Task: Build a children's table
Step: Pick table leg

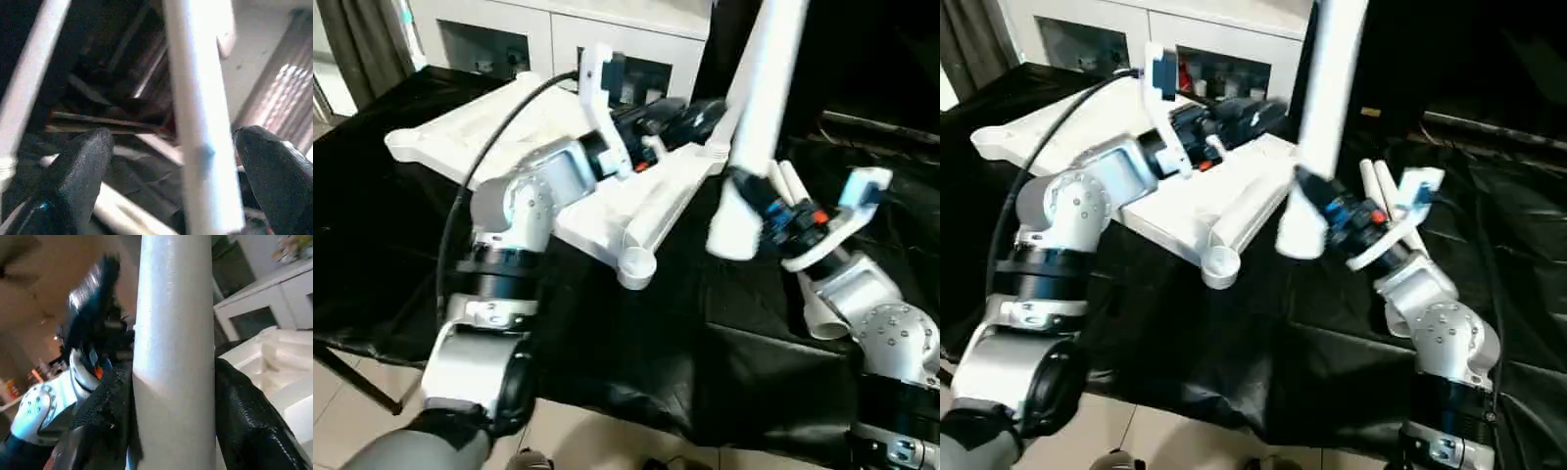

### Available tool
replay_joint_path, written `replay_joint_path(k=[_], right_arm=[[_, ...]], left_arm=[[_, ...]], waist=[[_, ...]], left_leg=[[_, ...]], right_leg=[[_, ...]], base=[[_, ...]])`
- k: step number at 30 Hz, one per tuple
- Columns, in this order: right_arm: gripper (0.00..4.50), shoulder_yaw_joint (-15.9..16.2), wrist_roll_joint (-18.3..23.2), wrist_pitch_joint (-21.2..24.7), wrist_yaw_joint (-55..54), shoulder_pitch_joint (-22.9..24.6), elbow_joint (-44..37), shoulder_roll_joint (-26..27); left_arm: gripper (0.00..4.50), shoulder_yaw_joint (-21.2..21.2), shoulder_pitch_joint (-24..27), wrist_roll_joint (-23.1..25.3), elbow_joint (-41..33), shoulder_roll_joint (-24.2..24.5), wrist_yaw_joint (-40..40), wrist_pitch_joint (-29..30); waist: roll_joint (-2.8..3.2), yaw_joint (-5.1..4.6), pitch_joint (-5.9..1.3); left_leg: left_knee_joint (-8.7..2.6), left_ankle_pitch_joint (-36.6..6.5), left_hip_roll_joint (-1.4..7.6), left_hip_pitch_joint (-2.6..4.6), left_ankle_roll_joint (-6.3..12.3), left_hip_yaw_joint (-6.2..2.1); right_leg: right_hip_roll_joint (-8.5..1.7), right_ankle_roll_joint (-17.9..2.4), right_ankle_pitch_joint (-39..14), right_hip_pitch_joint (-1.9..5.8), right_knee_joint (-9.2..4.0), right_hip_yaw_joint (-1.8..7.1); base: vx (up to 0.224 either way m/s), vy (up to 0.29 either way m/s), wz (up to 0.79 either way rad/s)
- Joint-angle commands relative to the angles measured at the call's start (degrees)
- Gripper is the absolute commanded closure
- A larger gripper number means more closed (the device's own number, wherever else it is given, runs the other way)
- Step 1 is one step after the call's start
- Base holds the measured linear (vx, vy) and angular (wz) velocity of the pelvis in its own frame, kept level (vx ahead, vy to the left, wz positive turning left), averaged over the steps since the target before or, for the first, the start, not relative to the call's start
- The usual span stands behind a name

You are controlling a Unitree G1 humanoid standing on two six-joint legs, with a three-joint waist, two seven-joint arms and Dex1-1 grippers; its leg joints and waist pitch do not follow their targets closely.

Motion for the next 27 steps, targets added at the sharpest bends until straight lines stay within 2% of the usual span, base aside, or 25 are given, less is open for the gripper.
replay_joint_path(k=[1,3,4,7,10,11,13,14,15,16,17,18,22,23,25,27], right_arm=[[2.60,1.8,-1.2,0.1,1.1,0.0,-0.8,-1.2],[2.60,3.0,-2.0,-0.1,1.3,0.0,-0.9,-1.3],[2.60,4.9,-2.9,-0.1,2.1,0.1,-1.1,-1.5],[2.60,7.1,-4.5,-1.0,2.4,0.2,-0.7,-1.7],[2.60,9.5,-7.6,-3.0,1.2,-0.2,0.7,-1.9],[2.60,10.4,-9.0,-3.9,0.4,-0.5,1.4,-1.8],[2.60,12.1,-12.8,-6.4,-2.4,-1.7,3.8,-1.7],[2.60,12.8,-14.5,-7.3,-3.8,-2.2,5.0,-1.5],[2.60,13.4,-16.3,-8.5,-5.3,-2.6,6.0,-1.3],[2.60,14.2,-18.5,-9.9,-7.2,-3.0,7.2,-1.0],[2.60,14.4,-19.2,-10.3,-7.9,-3.2,7.6,-0.9],[2.60,15.1,-20.9,-11.5,-9.8,-3.7,8.7,-0.6],[2.60,17.5,-22.9,-12.5,-9.7,-3.7,9.2,-0.1],[2.60,18.2,-23.1,-12.6,-9.4,-3.6,9.0,0.0],[2.61,18.7,-23.3,-13.0,-9.3,-3.6,9.2,0.1],[2.61,20.8,-24.8,-14.8,-8.4,-3.9,9.7,-0.2]], left_arm=[[0.00,0.0,-1.3,-1.7,-0.6,-0.6,-0.2,2.6],[0.00,-0.4,-1.0,-1.9,-1.1,-0.7,-0.6,3.1],[0.00,-1.6,-0.2,-1.3,-1.7,-0.8,-0.6,3.6],[0.00,-2.6,0.5,-0.4,-1.6,-1.1,0.4,3.2],[0.00,-2.2,0.9,-0.8,-2.2,-1.4,1.9,3.9],[0.00,-1.6,1.1,-1.0,-2.5,-1.5,2.9,4.0],[0.28,-0.1,1.4,-1.2,-2.5,-1.7,5.4,4.2],[0.35,0.6,1.6,-1.3,-2.5,-1.8,6.6,4.3],[0.35,1.4,1.7,-1.4,-2.5,-2.0,7.9,4.3],[0.35,2.3,1.8,-1.6,-2.5,-2.2,9.5,4.3],[0.70,2.5,1.9,-1.6,-2.6,-2.3,10.0,4.4],[0.70,2.8,2.3,-1.4,-2.9,-2.4,11.3,4.4],[0.80,2.5,3.5,-1.0,-3.9,-2.5,12.8,4.7],[0.93,2.4,3.7,-0.9,-4.1,-2.5,13.2,4.8],[1.19,2.4,3.8,-1.0,-4.2,-2.5,13.6,5.0],[1.30,2.2,3.8,-0.8,-4.3,-2.7,14.4,4.8]], waist=[[-0.13,0.20,-3.80],[-0.27,0.26,-3.72],[-0.71,0.19,-3.73],[-0.51,0.31,-3.75],[-0.66,0.36,-3.85],[-0.51,0.37,-3.93],[-0.44,0.27,-3.89],[0.00,0.21,-3.91],[-0.21,-0.01,-3.86],[-0.18,0.00,-3.90],[-0.18,-0.10,-3.84],[-0.33,-0.02,-3.88],[-0.20,0.15,-4.01],[-0.37,0.06,-3.97],[-0.33,0.07,-3.99],[-0.56,0.10,-3.99]], left_leg=[[-3.49,-9.0,-0.32,0.26,1.69,0.66],[-3.54,-9.1,-0.34,0.22,1.67,0.64],[-3.53,-9.2,-0.26,0.17,1.69,0.64],[-3.63,-8.7,-0.14,0.14,1.57,0.51],[-3.59,-7.6,-0.08,0.11,1.41,0.53],[-3.56,-7.2,-0.02,0.11,1.33,0.52],[-3.52,-6.7,-0.08,0.05,1.27,0.55],[-3.53,-6.8,-0.10,0.12,1.16,0.52],[-3.50,-7.1,-0.19,0.01,1.17,0.58],[-3.47,-7.4,-0.16,0.15,1.00,0.60],[-3.51,-7.6,-0.17,0.11,0.77,0.57],[-3.49,-7.5,-0.16,0.21,0.72,0.61],[-3.49,-6.8,-0.05,0.42,1.26,0.64],[-3.51,-6.3,-0.04,0.23,1.46,0.65],[-3.53,-6.1,-0.01,0.14,1.55,0.59],[-3.45,-6.2,-0.09,0.11,1.82,0.66]], right_leg=[[-3.13,-7.4,-18.0,3.89,-4.86,1.50],[-3.07,-6.8,-18.7,3.86,-4.96,1.46],[-3.10,-6.3,-19.3,3.83,-5.06,1.40],[-3.18,-6.1,-18.7,3.87,-4.89,1.45],[-3.20,-7.0,-15.6,3.91,-4.55,1.49],[-3.21,-7.5,-14.3,3.95,-4.30,1.54],[-3.14,-8.0,-12.7,3.92,-4.21,1.56],[-3.17,-8.5,-12.1,3.96,-4.08,1.56],[-3.07,-8.4,-12.4,4.02,-4.27,1.54],[-3.08,-8.2,-12.7,3.96,-4.28,1.58],[-3.10,-8.2,-13.2,3.93,-4.30,1.55],[-3.04,-8.0,-13.1,3.91,-4.31,1.58],[-2.91,-8.6,-10.1,3.84,-3.96,1.60],[-2.90,-8.9,-8.9,3.99,-3.83,1.61],[-2.97,-9.2,-7.9,4.13,-3.61,1.60],[-3.04,-8.9,-8.3,4.16,-3.69,1.64]], base=[[0.000,0.000,0.00],[0.000,0.000,0.00],[0.000,0.000,0.00],[0.000,0.000,0.00],[0.000,0.000,0.00],[0.000,0.000,0.00],[0.000,0.000,0.00],[0.000,0.000,0.00],[0.000,0.000,0.00],[0.000,0.000,0.00],[0.000,0.000,0.00],[0.000,0.000,0.00],[0.000,0.000,0.00],[0.000,0.000,0.00],[0.000,0.000,0.00],[0.000,0.000,0.00]])
